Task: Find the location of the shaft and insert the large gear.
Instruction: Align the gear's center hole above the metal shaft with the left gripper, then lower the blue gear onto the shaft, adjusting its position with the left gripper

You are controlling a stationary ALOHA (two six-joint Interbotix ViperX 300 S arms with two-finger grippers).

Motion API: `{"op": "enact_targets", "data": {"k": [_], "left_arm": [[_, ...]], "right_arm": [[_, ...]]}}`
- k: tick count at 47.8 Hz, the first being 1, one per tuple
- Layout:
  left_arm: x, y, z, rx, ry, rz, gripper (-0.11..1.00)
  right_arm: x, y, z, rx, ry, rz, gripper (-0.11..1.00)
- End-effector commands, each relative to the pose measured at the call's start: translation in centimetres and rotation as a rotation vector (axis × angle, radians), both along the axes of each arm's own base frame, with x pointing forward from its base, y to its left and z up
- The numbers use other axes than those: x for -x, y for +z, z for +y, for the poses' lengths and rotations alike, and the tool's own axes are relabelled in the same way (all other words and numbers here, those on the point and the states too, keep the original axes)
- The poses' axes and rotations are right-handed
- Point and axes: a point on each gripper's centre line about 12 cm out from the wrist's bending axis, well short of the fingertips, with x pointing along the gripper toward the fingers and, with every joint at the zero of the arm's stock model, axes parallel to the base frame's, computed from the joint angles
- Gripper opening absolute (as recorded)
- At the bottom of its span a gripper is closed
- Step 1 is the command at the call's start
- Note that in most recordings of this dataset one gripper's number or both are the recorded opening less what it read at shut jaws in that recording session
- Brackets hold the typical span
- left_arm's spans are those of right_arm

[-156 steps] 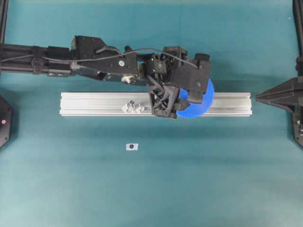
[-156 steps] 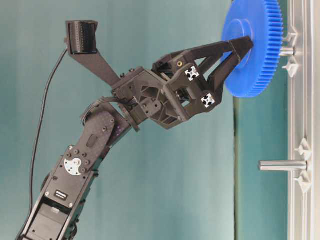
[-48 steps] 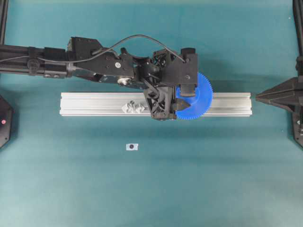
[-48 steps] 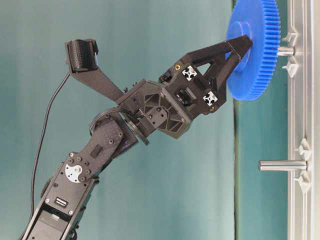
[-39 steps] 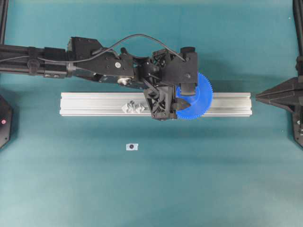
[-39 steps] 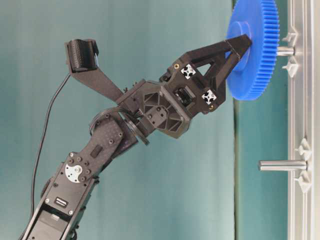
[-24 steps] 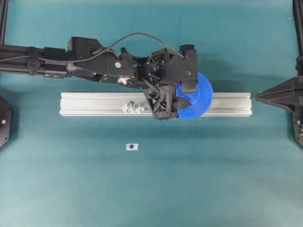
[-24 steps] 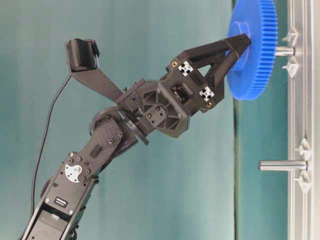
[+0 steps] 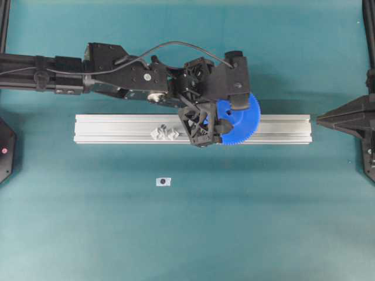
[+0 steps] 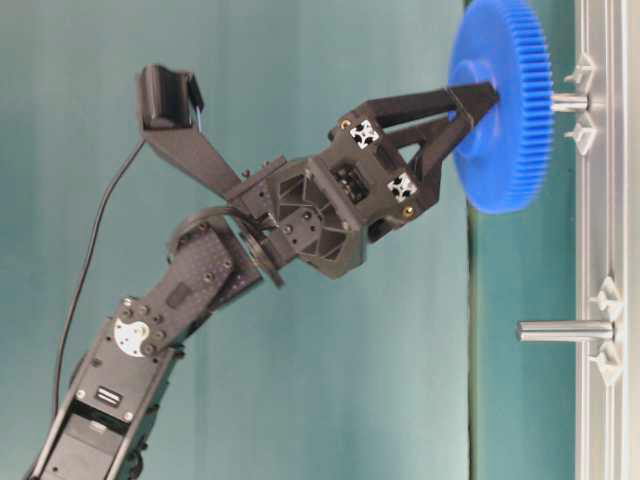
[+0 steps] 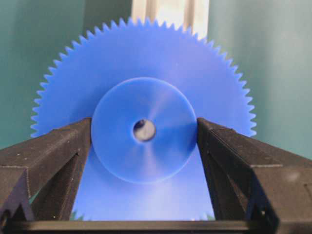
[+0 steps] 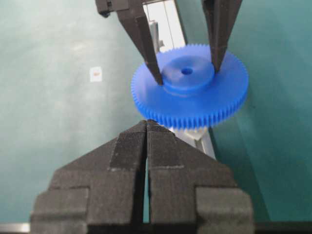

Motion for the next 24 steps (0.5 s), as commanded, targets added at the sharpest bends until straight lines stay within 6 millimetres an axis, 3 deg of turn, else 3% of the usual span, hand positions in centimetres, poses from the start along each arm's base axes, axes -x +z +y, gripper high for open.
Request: {"op": "enact_targets", "data": {"k": [1, 24], "left_arm": [[-0.5, 1.1, -0.8, -0.004, -0.015, -0.026, 0.82], [-2.4, 1.9, -0.7, -0.016, -0.026, -0.088, 0.82]], "right_arm": [[-0.2, 0.6, -0.1, -0.006, -0.006, -0.017, 0.00], [-0.2, 0.5, -0.1, -0.006, -0.006, -0.017, 0.00]]}}
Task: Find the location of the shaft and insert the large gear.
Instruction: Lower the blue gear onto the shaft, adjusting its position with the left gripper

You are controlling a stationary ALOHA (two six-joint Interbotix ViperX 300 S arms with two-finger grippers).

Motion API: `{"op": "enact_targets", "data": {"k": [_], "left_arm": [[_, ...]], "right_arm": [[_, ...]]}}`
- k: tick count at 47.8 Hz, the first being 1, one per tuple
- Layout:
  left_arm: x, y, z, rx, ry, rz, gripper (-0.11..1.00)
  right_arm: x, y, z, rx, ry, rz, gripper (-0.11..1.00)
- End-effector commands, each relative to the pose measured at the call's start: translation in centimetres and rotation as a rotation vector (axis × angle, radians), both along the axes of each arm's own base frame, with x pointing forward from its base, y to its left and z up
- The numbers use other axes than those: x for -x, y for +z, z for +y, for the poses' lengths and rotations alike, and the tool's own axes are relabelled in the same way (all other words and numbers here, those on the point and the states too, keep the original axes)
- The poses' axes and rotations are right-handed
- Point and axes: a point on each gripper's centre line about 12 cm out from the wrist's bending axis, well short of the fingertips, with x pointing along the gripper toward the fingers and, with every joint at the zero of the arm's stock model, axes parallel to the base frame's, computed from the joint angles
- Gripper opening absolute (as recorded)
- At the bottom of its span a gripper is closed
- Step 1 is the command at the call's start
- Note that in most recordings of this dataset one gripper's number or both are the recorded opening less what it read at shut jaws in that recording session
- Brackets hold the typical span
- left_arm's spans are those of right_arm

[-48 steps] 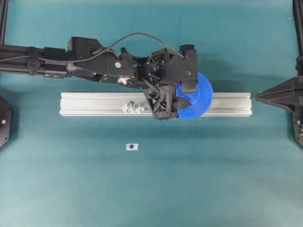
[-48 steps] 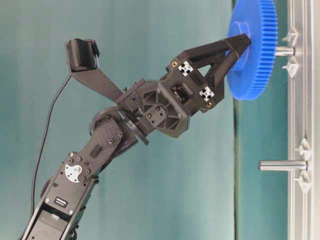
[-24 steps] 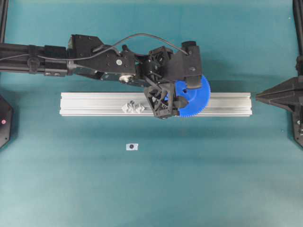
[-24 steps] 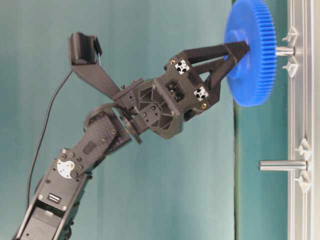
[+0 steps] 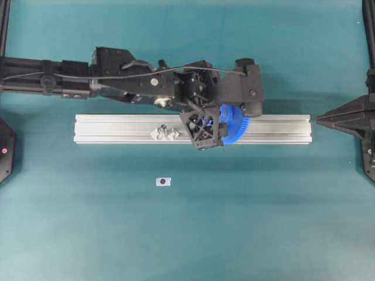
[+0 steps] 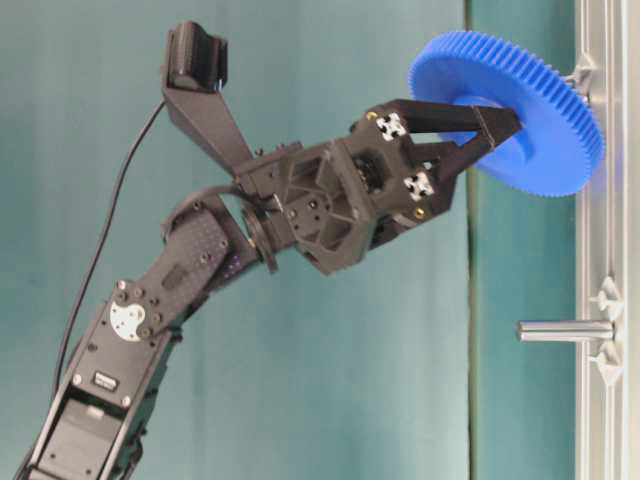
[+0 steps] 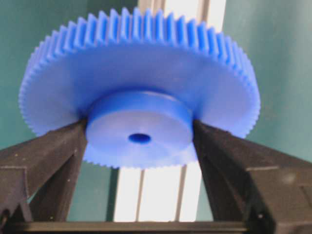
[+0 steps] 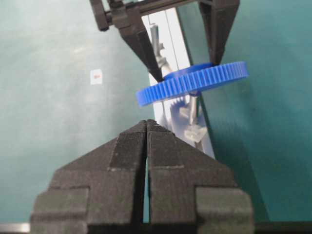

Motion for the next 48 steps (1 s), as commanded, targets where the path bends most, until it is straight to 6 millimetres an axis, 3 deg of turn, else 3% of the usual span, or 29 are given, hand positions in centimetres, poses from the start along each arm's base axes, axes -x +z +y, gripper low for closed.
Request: {"op": "enact_targets", "data": {"k": [1, 37, 48], "left_arm": [[-0.9, 1.6, -0.1, -0.012, -0.011, -0.051, 0.82], [-1.8, 3.6, 0.0, -0.020, -0.013, -0.098, 0.82], [-2.1, 3.4, 0.1, -0.029, -0.023, -0.078, 0.82]], "right_arm": [[-0.2, 0.5, 0.0, -0.006, -0.004, -0.014, 0.00], [-0.2, 0.4, 0.0, -0.006, -0.004, -0.013, 0.00], [-0.2, 0.4, 0.0, -0.009, -0.005, -0.013, 0.00]]}}
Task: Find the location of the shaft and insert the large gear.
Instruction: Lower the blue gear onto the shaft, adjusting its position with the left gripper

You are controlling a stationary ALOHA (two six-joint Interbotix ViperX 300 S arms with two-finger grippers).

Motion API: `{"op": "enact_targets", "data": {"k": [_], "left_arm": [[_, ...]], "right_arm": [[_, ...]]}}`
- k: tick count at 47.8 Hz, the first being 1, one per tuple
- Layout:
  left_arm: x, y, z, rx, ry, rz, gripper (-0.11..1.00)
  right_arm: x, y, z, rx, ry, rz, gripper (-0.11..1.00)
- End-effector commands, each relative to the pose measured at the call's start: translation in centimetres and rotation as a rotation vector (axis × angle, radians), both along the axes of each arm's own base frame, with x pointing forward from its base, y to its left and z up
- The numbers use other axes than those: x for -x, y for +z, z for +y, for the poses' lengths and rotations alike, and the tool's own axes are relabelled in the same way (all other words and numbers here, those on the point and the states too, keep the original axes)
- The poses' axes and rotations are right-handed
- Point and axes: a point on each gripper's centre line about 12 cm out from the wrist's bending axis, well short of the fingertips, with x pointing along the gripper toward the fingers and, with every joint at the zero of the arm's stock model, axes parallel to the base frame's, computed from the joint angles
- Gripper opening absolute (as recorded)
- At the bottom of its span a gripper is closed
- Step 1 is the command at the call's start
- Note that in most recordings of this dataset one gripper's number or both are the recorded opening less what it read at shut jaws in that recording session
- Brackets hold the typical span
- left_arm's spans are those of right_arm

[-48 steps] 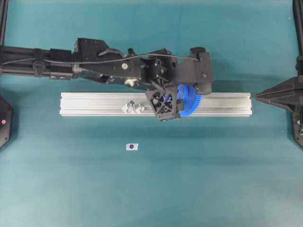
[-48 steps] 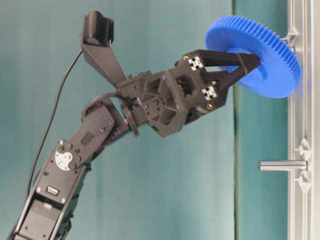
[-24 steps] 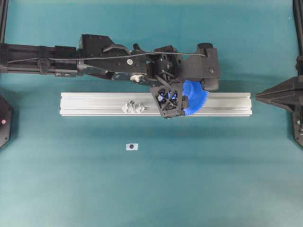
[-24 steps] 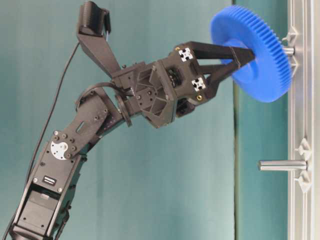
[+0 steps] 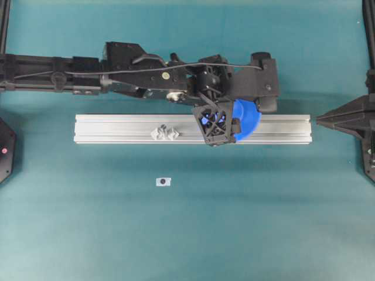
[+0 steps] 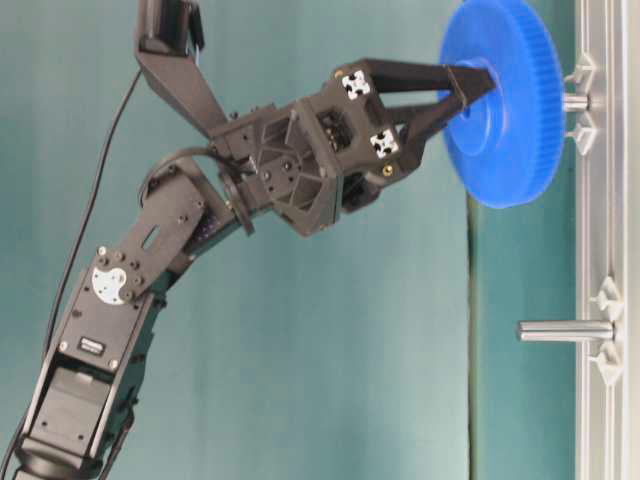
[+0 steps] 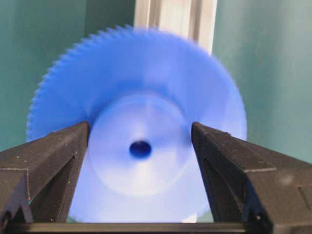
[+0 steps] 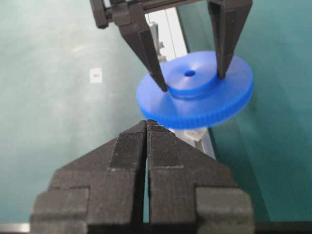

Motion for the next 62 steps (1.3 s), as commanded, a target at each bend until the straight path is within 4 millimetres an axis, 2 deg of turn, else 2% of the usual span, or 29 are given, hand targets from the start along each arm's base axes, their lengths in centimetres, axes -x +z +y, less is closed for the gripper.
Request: {"op": "enact_targets", "data": {"k": [1, 26, 46, 62], "left_arm": [[-0.2, 1.8, -0.2, -0.001, -0.001, -0.032, 0.82], [-1.2, 1.4, -0.1, -0.005, -0.007, -0.030, 0.82], [-1.1, 1.3, -0.1, -0.001, -0.005, -0.003, 0.82], [-0.5, 2.6, -0.3, 0.006, -0.001, 0.007, 0.82]], "right_arm": [[-0.2, 0.5, 0.0, -0.009, -0.005, -0.013, 0.00], [-0.2, 0.4, 0.0, -0.011, -0.005, -0.015, 0.00], [-0.2, 0.2, 0.0, -0.009, -0.005, -0.010, 0.00], [-0.2, 0.2, 0.0, -0.011, -0.005, -0.010, 0.00]]}}
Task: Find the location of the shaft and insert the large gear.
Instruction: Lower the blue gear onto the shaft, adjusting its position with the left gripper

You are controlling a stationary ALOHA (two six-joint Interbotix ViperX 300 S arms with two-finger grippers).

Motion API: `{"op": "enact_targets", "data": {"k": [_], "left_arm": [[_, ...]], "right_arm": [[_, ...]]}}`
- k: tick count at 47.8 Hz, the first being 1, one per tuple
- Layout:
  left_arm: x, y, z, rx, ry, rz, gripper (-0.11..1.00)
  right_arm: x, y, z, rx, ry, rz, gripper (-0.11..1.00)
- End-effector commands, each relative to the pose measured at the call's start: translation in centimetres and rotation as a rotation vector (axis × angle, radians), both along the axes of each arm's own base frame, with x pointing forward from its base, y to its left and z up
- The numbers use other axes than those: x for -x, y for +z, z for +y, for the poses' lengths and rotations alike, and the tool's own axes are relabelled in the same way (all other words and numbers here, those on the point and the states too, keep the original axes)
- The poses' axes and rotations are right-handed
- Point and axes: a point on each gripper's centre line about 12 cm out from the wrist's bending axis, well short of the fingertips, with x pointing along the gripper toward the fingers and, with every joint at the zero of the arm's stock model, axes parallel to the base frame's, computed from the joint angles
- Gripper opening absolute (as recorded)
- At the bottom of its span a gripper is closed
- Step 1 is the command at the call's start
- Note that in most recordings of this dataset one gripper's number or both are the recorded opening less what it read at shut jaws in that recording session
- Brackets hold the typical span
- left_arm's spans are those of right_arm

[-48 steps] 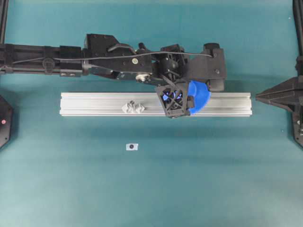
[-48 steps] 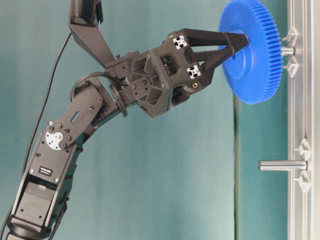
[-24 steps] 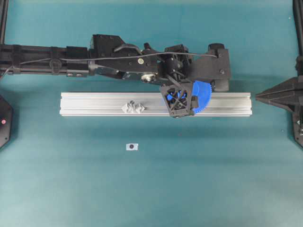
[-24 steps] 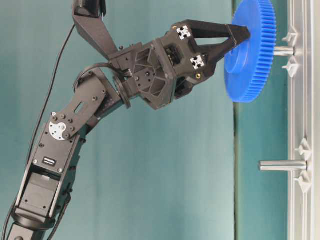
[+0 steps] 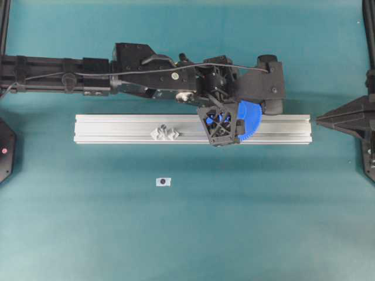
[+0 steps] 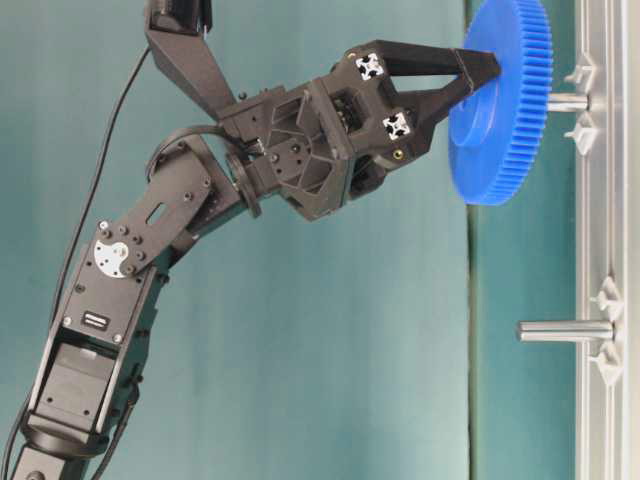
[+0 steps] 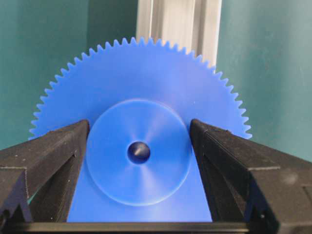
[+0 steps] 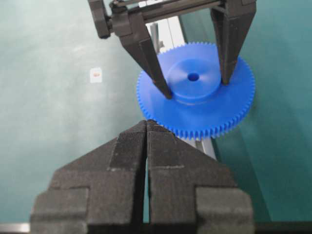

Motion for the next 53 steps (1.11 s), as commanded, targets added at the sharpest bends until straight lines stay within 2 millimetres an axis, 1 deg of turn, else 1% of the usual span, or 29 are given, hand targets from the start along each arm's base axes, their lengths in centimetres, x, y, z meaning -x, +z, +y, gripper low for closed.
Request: {"op": "enact_targets", "data": {"k": [1, 7, 13, 19, 26, 28, 34, 38, 40, 44, 48, 53], "left_arm": [[0.0, 3.3, -0.2, -0.003, 0.000, -0.069, 0.82], [-0.2, 3.7, -0.4, -0.002, -0.003, -0.080, 0.84], [-0.7, 4.9, -0.8, -0.004, -0.009, -0.112, 0.87], [-1.2, 6.3, -0.7, -0.007, -0.009, -0.149, 0.87], [-0.9, 7.4, -0.5, -0.007, -0.003, -0.158, 0.87], [-0.7, 7.4, -0.3, -0.007, 0.000, -0.150, 0.87], [-0.2, 6.7, -0.2, -0.005, 0.003, -0.123, 0.87], [0.1, 5.5, -0.3, 0.001, 0.006, -0.090, 0.87], [0.4, 4.3, -0.4, 0.006, 0.008, -0.062, 0.87], [0.7, 3.2, -0.5, 0.013, 0.012, -0.045, 0.87], [0.7, 2.2, -0.5, 0.019, 0.019, -0.044, 0.87], [0.6, 1.6, -0.4, 0.017, 0.019, -0.053, 0.87]], "right_arm": [[-0.2, 0.4, -0.1, -0.009, -0.006, -0.013, 0.00], [-0.2, 0.5, -0.1, -0.007, -0.006, -0.017, 0.00], [-0.2, 0.6, -0.1, -0.007, -0.006, -0.025, 0.00], [-0.2, 0.5, -0.1, -0.007, -0.006, -0.024, 0.00], [-0.2, 0.5, -0.1, -0.009, -0.007, -0.024, 0.00], [-0.2, 0.6, -0.1, -0.007, -0.006, -0.025, 0.00], [-0.2, 0.6, -0.1, -0.008, -0.007, -0.025, 0.00], [-0.2, 0.6, -0.1, -0.008, -0.007, -0.027, 0.00], [-0.2, 0.6, -0.1, -0.007, -0.006, -0.025, 0.00], [-0.2, 0.6, -0.1, -0.008, -0.007, -0.025, 0.00], [-0.2, 0.6, -0.1, -0.007, -0.006, -0.027, 0.00], [-0.2, 0.5, -0.1, -0.009, -0.007, -0.024, 0.00]]}}
